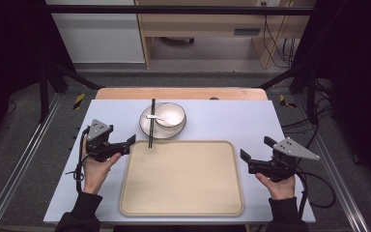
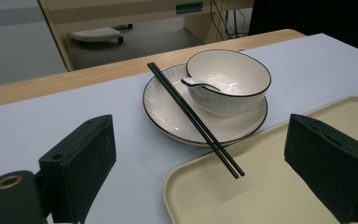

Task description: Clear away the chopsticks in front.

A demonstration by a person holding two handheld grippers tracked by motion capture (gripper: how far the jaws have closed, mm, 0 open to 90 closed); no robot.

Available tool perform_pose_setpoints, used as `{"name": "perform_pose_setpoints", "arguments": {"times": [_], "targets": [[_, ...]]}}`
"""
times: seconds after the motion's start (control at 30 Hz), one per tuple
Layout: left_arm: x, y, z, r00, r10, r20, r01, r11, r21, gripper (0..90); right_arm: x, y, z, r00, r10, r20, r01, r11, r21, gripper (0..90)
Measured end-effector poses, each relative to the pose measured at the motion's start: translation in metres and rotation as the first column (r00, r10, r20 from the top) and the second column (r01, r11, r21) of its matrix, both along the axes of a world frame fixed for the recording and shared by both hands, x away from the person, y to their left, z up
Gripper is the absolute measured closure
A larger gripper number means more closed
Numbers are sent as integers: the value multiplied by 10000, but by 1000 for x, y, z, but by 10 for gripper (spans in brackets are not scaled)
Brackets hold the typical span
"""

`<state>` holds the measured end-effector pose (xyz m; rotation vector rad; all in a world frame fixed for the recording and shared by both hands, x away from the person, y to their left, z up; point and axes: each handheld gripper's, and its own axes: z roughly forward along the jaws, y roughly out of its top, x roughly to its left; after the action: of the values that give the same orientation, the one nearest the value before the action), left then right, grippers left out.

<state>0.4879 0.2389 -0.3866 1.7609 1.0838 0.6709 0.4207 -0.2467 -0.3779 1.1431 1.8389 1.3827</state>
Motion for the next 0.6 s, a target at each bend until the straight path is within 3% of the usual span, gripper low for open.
{"name": "perform_pose_setpoints", "arguments": {"times": [0.1, 0.23, 0.6], "targets": [[8, -5, -5, 9999, -80, -103, 81, 9999, 132, 89, 0, 1, 0, 10000, 6, -31, -6, 10000, -2, 44], [23, -16, -13, 9990, -176, -402, 202, 9977, 641, 91, 1, 3, -1, 10000, 21, -36, -21, 10000, -66, 44], [49, -33, -21, 9970, -243, -736, 314, 9947, 976, 113, 1, 2, 0, 10000, 20, -38, -20, 10000, -66, 44]]}}
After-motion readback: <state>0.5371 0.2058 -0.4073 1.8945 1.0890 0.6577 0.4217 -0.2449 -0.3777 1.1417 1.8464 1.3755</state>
